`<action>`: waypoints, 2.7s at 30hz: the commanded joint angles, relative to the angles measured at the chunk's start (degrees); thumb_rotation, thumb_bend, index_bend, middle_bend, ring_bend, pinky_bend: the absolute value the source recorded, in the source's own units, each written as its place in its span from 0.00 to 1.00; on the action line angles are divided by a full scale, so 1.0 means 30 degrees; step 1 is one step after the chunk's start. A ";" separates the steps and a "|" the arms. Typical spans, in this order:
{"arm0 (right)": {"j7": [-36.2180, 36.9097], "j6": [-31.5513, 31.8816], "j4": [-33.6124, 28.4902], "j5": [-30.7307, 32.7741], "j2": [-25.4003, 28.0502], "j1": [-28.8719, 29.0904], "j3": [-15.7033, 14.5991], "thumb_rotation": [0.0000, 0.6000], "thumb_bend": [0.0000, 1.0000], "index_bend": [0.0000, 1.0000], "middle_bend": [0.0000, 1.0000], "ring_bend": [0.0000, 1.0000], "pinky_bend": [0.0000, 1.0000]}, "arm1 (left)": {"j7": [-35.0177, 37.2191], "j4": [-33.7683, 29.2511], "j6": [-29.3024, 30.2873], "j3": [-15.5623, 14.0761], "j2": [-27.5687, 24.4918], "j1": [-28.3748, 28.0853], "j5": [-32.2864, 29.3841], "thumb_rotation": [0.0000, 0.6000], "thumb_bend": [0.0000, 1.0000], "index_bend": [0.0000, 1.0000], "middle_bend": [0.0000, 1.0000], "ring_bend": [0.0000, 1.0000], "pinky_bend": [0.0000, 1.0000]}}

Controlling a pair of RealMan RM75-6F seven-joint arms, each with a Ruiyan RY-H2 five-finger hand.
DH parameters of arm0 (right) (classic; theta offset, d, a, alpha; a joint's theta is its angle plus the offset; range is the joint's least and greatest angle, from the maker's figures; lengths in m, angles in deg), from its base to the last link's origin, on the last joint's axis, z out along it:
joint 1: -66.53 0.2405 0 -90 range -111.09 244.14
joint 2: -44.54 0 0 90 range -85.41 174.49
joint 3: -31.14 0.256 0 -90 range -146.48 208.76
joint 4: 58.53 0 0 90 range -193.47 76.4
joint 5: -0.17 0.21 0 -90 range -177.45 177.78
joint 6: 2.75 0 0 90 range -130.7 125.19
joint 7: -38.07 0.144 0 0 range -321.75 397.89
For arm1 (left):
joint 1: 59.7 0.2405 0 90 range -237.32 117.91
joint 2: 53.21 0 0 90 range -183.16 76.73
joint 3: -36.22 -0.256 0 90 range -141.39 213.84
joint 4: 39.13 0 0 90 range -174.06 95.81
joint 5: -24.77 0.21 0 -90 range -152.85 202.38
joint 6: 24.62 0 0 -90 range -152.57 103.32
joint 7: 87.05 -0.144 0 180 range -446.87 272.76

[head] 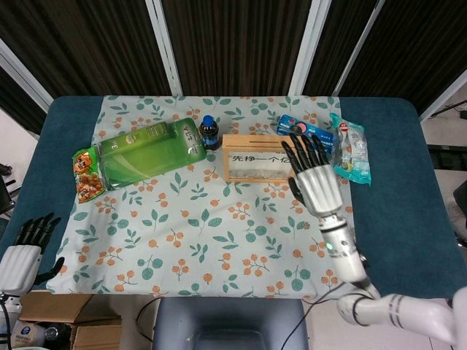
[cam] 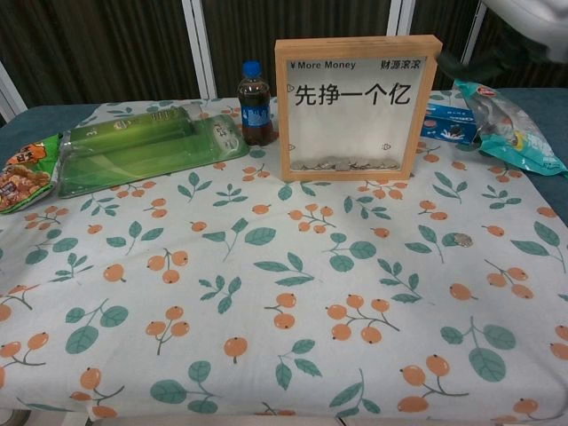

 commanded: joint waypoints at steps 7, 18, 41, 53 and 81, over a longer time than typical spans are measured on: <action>0.2645 0.0054 0.1823 -0.0282 0.0576 -0.4267 -0.3629 1.00 0.37 0.00 0.05 0.00 0.00 | -0.0294 -0.0042 -0.0093 -0.0117 0.0206 -0.0070 0.0189 1.00 0.35 0.00 0.00 0.00 0.00; 0.5610 -0.0704 0.8429 -0.1496 -0.3958 -0.4680 -0.3079 1.00 0.36 0.07 0.04 0.00 0.00 | -0.0333 0.0123 -0.0165 -0.0211 0.0434 -0.0055 0.0194 0.99 0.35 0.00 0.00 0.00 0.00; 0.7134 -0.1986 1.4159 -0.1983 -0.7953 -0.5181 -0.2123 1.00 0.35 0.53 0.11 0.00 0.00 | 0.0484 0.0853 -0.0368 -0.0231 0.0665 -0.0252 0.0295 1.00 0.35 0.00 0.00 0.00 0.00; 0.7501 -0.2475 1.4959 -0.2359 -0.8487 -0.5034 -0.1873 1.00 0.36 0.56 0.12 0.00 0.00 | 0.0564 0.0901 -0.0306 -0.0265 0.0587 -0.0208 0.0278 1.00 0.35 0.00 0.00 0.00 0.00; 0.6890 -0.3578 1.4737 -0.2435 -0.8560 -0.5023 -0.1589 1.00 0.36 0.56 0.13 0.00 0.00 | 0.0503 0.0845 -0.0252 -0.0240 0.0511 -0.0142 0.0155 1.00 0.35 0.00 0.00 0.00 0.00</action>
